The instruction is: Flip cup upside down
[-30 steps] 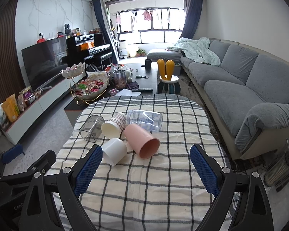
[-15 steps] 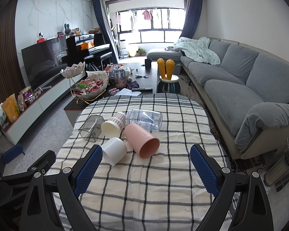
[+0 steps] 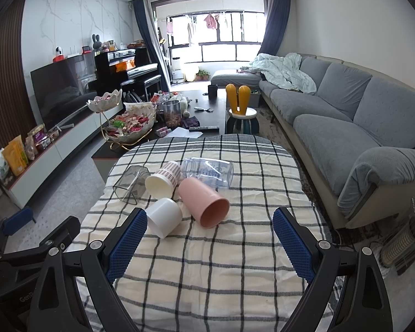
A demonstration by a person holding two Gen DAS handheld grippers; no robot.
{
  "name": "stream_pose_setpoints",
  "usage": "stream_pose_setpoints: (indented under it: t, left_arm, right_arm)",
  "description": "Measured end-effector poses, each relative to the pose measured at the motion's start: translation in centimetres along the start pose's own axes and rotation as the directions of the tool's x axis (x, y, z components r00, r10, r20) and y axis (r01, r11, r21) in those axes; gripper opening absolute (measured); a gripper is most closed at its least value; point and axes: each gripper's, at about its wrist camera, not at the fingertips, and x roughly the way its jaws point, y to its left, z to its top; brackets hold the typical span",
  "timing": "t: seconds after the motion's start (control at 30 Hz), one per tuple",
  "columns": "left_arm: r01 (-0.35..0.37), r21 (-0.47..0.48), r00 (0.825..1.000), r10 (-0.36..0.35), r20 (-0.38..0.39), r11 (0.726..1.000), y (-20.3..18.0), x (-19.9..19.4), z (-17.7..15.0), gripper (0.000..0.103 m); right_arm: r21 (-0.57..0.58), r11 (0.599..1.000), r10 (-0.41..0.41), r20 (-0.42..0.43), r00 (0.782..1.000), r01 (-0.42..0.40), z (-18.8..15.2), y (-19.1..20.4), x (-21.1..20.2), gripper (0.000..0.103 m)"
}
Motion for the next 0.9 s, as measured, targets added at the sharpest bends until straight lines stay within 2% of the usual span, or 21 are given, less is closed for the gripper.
stream_pose_setpoints:
  t: [0.4, 0.6, 0.9]
  left_arm:
    - [-0.003, -0.004, 1.000, 0.003, -0.006, 1.000, 0.3, 0.1, -0.2, 0.103]
    - [-0.060, -0.016, 0.998, 0.059, -0.027, 0.998, 0.3, 2.1, -0.3, 0.103]
    - [-0.094, -0.030, 0.994, 0.092, -0.059, 0.995, -0.7, 3.4, 1.0, 0.103]
  right_arm:
    - [-0.001, 1.000, 0.002, -0.001, 1.000, -0.002, 0.0, 0.0, 0.0, 0.092]
    - [-0.015, 1.000, 0.014, -0.002, 1.000, -0.014, 0.4, 0.1, 0.6, 0.092]
    - [-0.065, 0.996, 0.051, -0.037, 0.998, -0.053, 2.4, -0.2, 3.4, 0.092]
